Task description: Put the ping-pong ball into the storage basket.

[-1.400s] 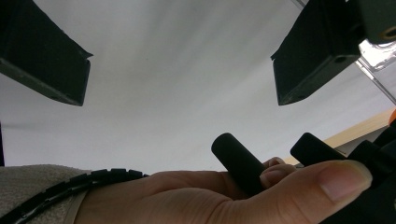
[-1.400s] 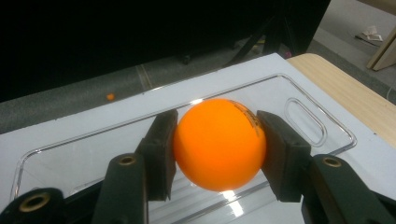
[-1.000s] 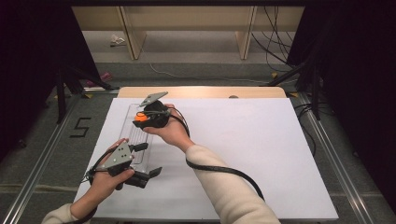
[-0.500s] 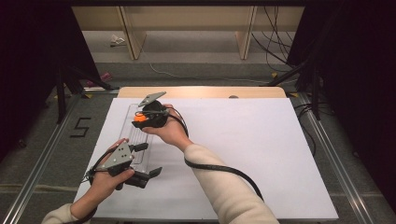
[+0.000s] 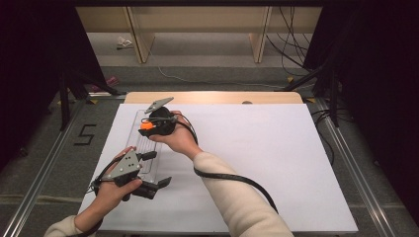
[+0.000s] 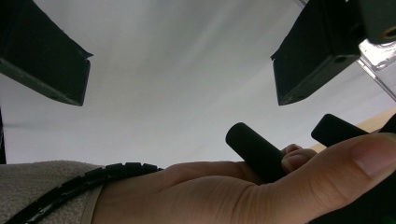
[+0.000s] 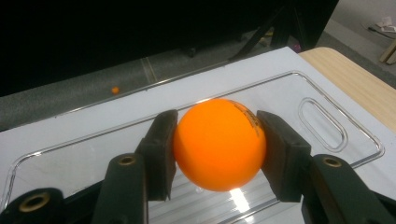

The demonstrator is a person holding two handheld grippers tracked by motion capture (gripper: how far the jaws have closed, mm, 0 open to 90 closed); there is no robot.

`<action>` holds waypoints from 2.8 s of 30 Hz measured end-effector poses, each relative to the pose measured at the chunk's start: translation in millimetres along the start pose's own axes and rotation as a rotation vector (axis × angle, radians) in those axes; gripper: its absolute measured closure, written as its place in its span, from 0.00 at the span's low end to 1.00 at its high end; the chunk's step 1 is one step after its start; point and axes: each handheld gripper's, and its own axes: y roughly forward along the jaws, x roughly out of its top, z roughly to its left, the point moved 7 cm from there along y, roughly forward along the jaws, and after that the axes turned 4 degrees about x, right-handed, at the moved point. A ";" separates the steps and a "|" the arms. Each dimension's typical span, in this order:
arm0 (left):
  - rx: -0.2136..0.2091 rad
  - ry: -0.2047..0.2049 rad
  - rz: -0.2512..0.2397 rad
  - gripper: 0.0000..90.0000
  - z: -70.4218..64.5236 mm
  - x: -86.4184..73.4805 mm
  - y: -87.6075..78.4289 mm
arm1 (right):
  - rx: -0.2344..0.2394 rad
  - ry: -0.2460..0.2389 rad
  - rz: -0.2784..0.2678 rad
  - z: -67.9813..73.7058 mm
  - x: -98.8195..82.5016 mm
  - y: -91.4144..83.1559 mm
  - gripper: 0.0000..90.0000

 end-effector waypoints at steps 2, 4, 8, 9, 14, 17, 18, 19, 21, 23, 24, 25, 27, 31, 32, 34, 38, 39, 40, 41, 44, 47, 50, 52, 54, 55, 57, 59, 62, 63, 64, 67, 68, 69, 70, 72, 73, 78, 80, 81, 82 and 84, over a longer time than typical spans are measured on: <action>0.000 0.000 0.000 0.04 0.0 0.0 0.0 | 0.003 0.002 0.003 0.2 -0.6 1.0 0.57; 0.000 0.000 0.000 0.04 0.0 0.0 0.0 | 0.006 0.002 0.006 0.3 -1.1 2.0 0.57; -0.001 0.000 0.000 0.04 -0.2 0.0 0.0 | 0.008 0.001 0.008 0.5 -1.8 4.2 0.57; -0.001 0.000 0.000 0.04 -0.3 0.0 0.0 | 0.009 0.005 0.011 0.9 -2.1 4.4 0.57; -0.001 0.000 0.000 0.04 -0.5 0.0 0.0 | 0.012 0.003 0.017 0.7 -3.4 6.7 0.57; -0.001 0.000 0.001 0.04 -0.5 -0.1 0.0 | 0.015 0.009 0.022 0.6 -4.4 8.0 0.57; -0.001 0.000 0.001 0.04 -0.6 -0.1 0.0 | 0.016 0.008 0.024 0.3 -4.8 8.5 0.57; -0.002 0.000 0.001 0.04 -0.7 -0.1 0.0 | 0.017 0.008 0.025 0.1 -5.1 9.1 0.57; 0.000 0.000 0.002 0.04 -0.6 -0.3 0.1 | 0.022 0.008 0.031 0.4 -6.2 10.5 0.57; -0.001 0.000 0.002 0.04 -0.6 -0.3 0.2 | 0.025 0.008 0.036 0.6 -7.0 11.7 0.57; -0.001 0.001 0.003 0.04 -0.6 -0.4 0.2 | 0.027 0.010 0.037 0.8 -7.3 12.3 0.57; -0.002 0.002 0.004 0.04 -0.7 -0.5 0.2 | 0.028 0.010 0.040 0.8 -7.7 12.9 0.57; -0.004 0.002 0.004 0.04 -0.8 -0.6 0.3 | 0.030 0.010 0.045 0.6 -8.6 14.2 0.57; -0.003 0.002 0.005 0.04 -0.8 -0.7 0.3 | 0.032 0.012 0.050 1.2 -9.9 16.3 0.57; -0.003 0.003 0.005 0.04 -0.9 -0.7 0.3 | 0.034 0.010 0.051 1.4 -10.1 16.8 0.57; -0.004 0.003 0.005 0.04 -1.1 -0.7 0.4 | 0.035 0.009 0.051 1.5 -10.4 17.9 0.57; -0.004 0.003 0.005 0.04 -1.1 -0.7 0.3 | 0.042 0.004 0.061 2.5 -11.6 20.4 0.57; -0.004 0.003 0.006 0.04 -1.0 -0.7 0.3 | 0.045 0.004 0.062 2.8 -11.9 21.2 0.57; -0.004 0.004 0.006 0.04 -1.0 -0.8 0.3 | 0.045 0.005 0.065 3.1 -12.3 21.9 0.57; -0.003 0.004 0.006 0.04 -1.0 -0.8 0.4 | 0.046 0.005 0.067 3.3 -12.8 22.6 0.57; -0.005 0.007 0.007 0.04 -1.2 -0.9 0.4 | 0.052 0.003 0.075 4.4 -13.8 24.5 0.57; -0.004 0.008 0.007 0.04 -1.2 -0.9 0.5 | 0.053 0.002 0.078 5.0 -14.1 25.8 0.57; -0.005 0.007 0.005 0.04 -1.5 -0.8 1.0 | 0.056 0.006 0.084 5.2 -14.9 26.9 0.57; -0.006 0.009 0.009 0.04 -1.7 -1.1 0.9 | 0.054 0.005 0.089 5.0 -16.1 28.2 0.57; -0.006 0.008 0.009 0.04 -1.3 -1.2 0.7 | 0.053 0.008 0.089 4.5 -16.7 29.1 0.57; -0.006 0.008 0.009 0.04 -1.2 -1.3 0.8 | 0.053 0.007 0.090 4.1 -17.0 29.5 0.57; -0.007 0.008 0.009 0.04 -1.4 -1.4 0.9 | 0.053 0.006 0.094 3.9 -17.6 30.1 0.57; -0.009 0.008 0.009 0.04 -1.8 -1.3 1.0 | 0.053 0.006 0.098 4.2 -18.4 30.9 0.57; -0.008 0.008 0.009 0.04 -1.8 -1.3 1.0 | 0.054 0.007 0.103 4.7 -19.5 32.2 0.57; -0.008 0.008 0.010 0.04 -1.7 -1.4 1.0 | 0.055 0.007 0.104 4.8 -19.6 32.6 0.57; -0.008 0.008 0.009 0.04 -1.6 -1.4 0.9 | 0.057 0.005 0.104 4.9 -19.7 33.1 0.57; -0.008 0.008 0.007 0.04 -1.6 -1.2 1.0 | 0.058 0.005 0.107 5.5 -19.8 34.0 0.57; -0.008 0.008 0.008 0.04 -1.7 -1.2 1.0 | 0.058 0.004 0.107 5.6 -19.6 34.3 0.57; -0.008 0.008 0.010 0.04 -1.7 -1.4 0.9 | 0.059 0.005 0.107 5.7 -19.5 34.5 0.57; -0.008 0.009 0.010 0.04 -1.7 -1.5 1.0 | 0.059 0.004 0.107 5.7 -19.6 34.8 0.57; -0.008 0.009 0.010 0.04 -1.6 -1.5 0.9 | 0.060 0.005 0.110 5.7 -19.8 35.3 0.57; -0.008 0.009 0.010 0.04 -1.5 -1.4 0.9 | 0.060 0.005 0.111 5.8 -19.9 35.5 0.57; -0.008 0.009 0.011 0.04 -1.6 -1.6 1.0 | 0.059 0.004 0.113 5.9 -20.1 36.6 0.57; -0.008 0.009 0.011 0.04 -1.6 -1.5 0.9 | 0.060 0.005 0.113 6.2 -20.0 37.0 0.57; -0.009 0.009 0.011 0.04 -1.7 -1.6 0.9 | 0.060 0.006 0.114 6.3 -20.0 37.1 0.57; -0.009 0.009 0.012 0.04 -1.8 -1.6 1.0 | 0.061 0.006 0.115 6.4 -20.1 37.3 0.57; -0.009 0.009 0.012 0.04 -1.7 -1.5 1.0 | 0.060 0.005 0.115 6.5 -20.4 38.0 0.57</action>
